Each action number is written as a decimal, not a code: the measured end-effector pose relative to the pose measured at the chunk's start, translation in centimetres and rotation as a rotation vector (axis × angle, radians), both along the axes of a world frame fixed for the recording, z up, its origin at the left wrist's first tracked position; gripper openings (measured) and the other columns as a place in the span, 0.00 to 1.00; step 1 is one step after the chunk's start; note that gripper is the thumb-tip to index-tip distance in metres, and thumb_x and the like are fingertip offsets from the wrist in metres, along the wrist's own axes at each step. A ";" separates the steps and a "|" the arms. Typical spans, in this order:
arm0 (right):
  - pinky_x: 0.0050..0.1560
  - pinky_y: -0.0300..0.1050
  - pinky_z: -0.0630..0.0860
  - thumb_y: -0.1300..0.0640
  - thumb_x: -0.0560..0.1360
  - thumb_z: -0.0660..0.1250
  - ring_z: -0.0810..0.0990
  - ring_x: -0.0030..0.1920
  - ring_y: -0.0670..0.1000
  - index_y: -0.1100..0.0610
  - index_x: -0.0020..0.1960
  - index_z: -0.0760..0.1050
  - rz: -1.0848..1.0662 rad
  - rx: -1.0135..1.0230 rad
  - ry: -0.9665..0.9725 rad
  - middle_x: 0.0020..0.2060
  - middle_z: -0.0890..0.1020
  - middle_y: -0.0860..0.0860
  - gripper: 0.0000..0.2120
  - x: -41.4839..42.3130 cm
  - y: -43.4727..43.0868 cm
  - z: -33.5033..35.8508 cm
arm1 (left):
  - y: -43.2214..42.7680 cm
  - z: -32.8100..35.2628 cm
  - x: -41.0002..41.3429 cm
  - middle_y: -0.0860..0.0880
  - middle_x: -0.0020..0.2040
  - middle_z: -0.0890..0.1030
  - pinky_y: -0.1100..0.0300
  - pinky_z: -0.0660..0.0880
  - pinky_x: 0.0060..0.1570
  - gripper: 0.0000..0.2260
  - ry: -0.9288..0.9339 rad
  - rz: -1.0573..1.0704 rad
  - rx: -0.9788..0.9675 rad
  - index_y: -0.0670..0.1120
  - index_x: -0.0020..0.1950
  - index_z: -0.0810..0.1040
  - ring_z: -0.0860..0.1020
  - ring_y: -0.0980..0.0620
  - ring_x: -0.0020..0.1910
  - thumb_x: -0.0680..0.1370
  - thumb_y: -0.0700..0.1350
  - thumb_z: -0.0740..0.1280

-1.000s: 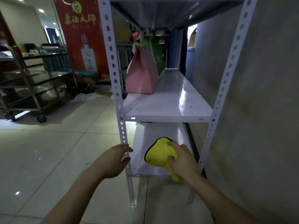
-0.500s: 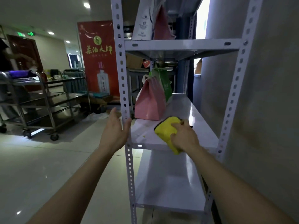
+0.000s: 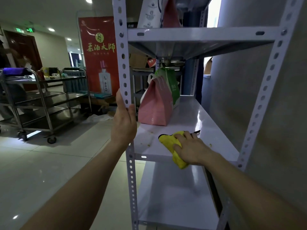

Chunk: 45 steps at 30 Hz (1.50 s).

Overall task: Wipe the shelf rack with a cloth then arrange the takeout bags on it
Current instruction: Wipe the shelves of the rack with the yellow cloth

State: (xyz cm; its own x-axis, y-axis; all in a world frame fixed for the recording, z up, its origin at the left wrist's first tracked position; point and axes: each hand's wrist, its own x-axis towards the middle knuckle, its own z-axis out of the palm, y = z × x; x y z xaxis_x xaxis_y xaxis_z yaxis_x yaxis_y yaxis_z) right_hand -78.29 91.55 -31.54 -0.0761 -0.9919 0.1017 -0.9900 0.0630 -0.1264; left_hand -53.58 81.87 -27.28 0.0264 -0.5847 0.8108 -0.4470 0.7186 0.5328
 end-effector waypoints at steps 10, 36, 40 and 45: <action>0.77 0.61 0.58 0.44 0.84 0.51 0.60 0.76 0.66 0.45 0.83 0.57 -0.037 0.025 -0.113 0.81 0.60 0.56 0.28 4.1 -9.6 -0.1 | -1.4 -1.0 -0.4 0.37 0.61 0.81 0.46 0.81 0.39 0.31 0.040 0.050 -0.086 0.53 0.87 0.44 0.82 0.38 0.46 0.88 0.63 0.49; 0.73 0.61 0.64 0.41 0.83 0.51 0.63 0.73 0.64 0.35 0.77 0.66 0.019 -0.016 -0.195 0.78 0.63 0.52 0.23 9.0 -4.4 -0.1 | 1.5 0.0 -0.7 0.38 0.71 0.77 0.46 0.79 0.46 0.33 0.014 0.133 0.010 0.54 0.87 0.43 0.82 0.37 0.55 0.86 0.67 0.46; 0.72 0.58 0.64 0.38 0.79 0.49 0.64 0.71 0.62 0.34 0.77 0.65 -0.086 -0.007 -0.230 0.76 0.65 0.50 0.27 4.8 -2.2 -0.5 | 1.2 -0.1 -0.8 0.38 0.70 0.76 0.44 0.80 0.49 0.30 0.021 0.136 0.020 0.52 0.87 0.44 0.81 0.37 0.58 0.88 0.61 0.50; 0.73 0.58 0.61 0.43 0.82 0.52 0.61 0.74 0.63 0.36 0.79 0.65 -0.302 -0.041 -0.212 0.78 0.64 0.51 0.25 -2.6 2.1 -0.6 | 1.2 -0.2 -0.8 0.41 0.72 0.75 0.37 0.81 0.52 0.30 0.006 0.146 0.073 0.55 0.87 0.43 0.81 0.38 0.58 0.89 0.61 0.50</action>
